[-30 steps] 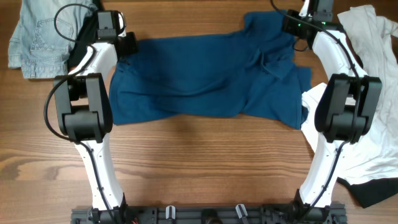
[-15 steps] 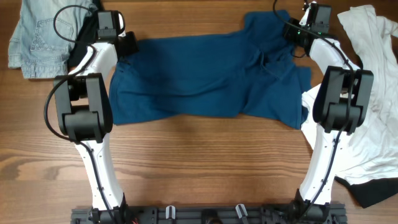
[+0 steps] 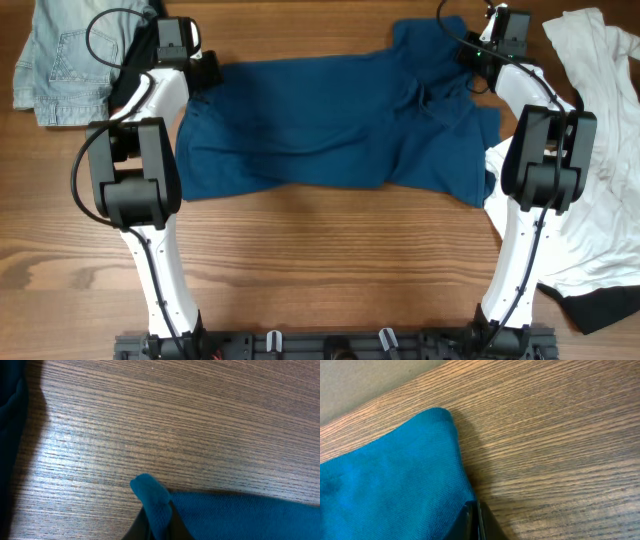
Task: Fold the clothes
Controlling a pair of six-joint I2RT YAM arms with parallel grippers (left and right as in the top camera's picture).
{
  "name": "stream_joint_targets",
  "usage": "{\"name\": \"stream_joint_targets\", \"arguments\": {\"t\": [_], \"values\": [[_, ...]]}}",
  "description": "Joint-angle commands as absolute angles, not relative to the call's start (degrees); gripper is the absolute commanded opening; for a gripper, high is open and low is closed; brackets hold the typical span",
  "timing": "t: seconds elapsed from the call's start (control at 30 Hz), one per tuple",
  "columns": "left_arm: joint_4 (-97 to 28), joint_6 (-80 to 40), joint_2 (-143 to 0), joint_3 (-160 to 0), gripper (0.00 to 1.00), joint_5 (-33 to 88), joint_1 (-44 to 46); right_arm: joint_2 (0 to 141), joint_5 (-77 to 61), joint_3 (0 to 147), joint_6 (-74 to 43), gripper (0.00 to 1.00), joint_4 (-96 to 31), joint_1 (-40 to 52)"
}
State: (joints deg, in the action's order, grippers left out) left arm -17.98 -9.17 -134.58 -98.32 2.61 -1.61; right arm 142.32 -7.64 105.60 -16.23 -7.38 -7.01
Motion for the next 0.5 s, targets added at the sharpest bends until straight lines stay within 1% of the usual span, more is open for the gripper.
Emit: {"name": "stream_joint_targets", "arguments": {"t": [0.0, 0.13, 0.2, 0.3, 0.47], "values": [[-19.2, -9.9, -134.8, -97.8, 0.04, 1.8, -1.2, 144.5, -7.3, 107.3, -15.4, 0.04, -8.5, -6.2], [-19.1, -9.9, -134.8, -97.8, 0.04, 1.8, -1.3, 144.4, -7.3, 114.5, -14.9, 0.04, -16.8, -6.3], [-19.4, -9.9, -134.8, -97.8, 0.04, 1.8, -1.2, 143.7, -7.5, 122.1, -13.1, 0.04, -24.9, -6.3], [-19.8, -9.9, -134.8, -97.8, 0.04, 1.8, -1.3, 142.7, -7.7, 128.9, -11.5, 0.04, -33.2, -6.3], [-20.3, -9.8, -134.4, -97.8, 0.04, 1.8, -1.5, 141.2, -8.4, 136.8, -8.9, 0.04, -45.3, -6.3]]}}
